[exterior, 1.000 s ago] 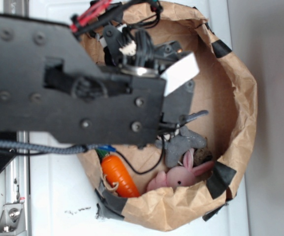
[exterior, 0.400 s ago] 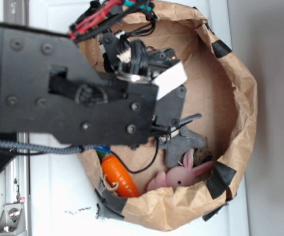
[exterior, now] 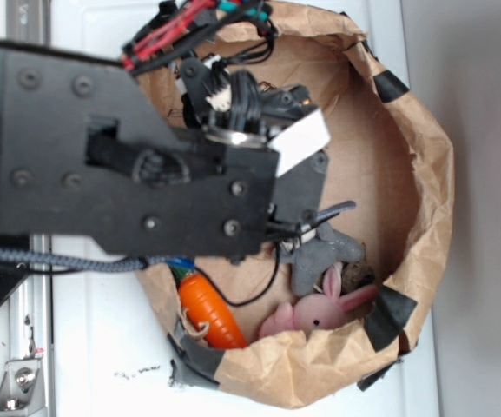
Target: Grab the silver keys.
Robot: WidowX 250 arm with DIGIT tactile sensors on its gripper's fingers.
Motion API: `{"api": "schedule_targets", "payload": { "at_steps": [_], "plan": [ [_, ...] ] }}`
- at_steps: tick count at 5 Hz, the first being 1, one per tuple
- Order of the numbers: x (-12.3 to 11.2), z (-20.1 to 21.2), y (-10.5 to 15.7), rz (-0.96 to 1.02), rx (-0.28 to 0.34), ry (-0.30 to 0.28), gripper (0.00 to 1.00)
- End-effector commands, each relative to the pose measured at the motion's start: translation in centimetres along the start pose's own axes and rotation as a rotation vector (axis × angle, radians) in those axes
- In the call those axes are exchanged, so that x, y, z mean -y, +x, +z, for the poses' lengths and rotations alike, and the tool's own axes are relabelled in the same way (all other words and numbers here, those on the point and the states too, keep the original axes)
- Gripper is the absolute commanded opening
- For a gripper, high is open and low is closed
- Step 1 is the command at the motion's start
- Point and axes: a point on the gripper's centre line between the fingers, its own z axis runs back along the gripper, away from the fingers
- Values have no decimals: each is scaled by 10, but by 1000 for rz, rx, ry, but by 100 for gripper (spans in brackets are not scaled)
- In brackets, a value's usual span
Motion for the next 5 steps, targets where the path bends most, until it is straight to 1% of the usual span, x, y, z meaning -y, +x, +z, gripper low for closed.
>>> {"api": "schedule_targets", "payload": {
  "at_steps": [1,2,3,4,5],
  "plan": [
    [-1,-20,9,-36,-22,12,100],
    [-1,-29,16,-45,-27,-14,100],
    [-14,-32,23,-64,-62,-87,100],
    [-26,-30,27,-58,-72,-93,100],
    [-35,-31,30,-44,-59,-79,100]
  ]
}}
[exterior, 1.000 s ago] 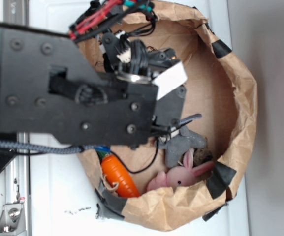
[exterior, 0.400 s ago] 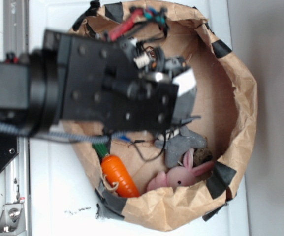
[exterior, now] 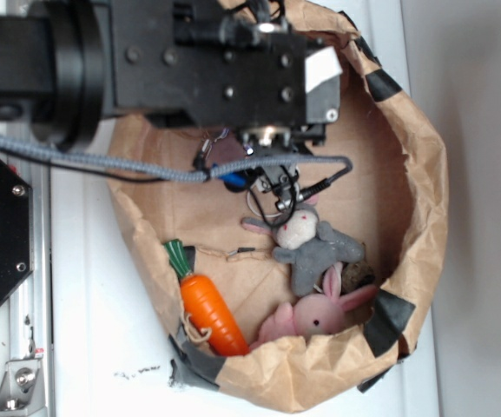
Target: Grab the silver keys.
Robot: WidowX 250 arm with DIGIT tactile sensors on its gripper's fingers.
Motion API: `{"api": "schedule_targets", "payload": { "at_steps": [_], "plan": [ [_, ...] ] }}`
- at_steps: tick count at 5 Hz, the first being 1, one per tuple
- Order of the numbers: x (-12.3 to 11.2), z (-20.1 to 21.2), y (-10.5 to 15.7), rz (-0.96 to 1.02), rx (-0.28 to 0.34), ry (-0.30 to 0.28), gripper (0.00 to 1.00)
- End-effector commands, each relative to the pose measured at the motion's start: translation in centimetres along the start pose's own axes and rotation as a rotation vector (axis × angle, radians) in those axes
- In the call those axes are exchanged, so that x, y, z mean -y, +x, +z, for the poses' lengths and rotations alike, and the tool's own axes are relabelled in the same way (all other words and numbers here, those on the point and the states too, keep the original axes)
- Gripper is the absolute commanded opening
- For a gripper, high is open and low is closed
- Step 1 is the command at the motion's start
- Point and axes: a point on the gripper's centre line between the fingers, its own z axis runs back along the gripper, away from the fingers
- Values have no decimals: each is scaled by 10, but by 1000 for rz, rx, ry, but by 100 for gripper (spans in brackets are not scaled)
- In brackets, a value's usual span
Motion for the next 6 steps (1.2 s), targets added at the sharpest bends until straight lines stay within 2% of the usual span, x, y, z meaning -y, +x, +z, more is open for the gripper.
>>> {"api": "schedule_targets", "payload": {
  "at_steps": [1,2,3,5,6],
  "plan": [
    [-23,10,16,45,89,27,100],
    [-17,7,10,34,98,8,100],
    [-6,18,-4,-6,95,-53,100],
    [-6,30,-15,-74,68,-205,100],
    [3,21,-18,-77,85,-211,100]
  ]
}}
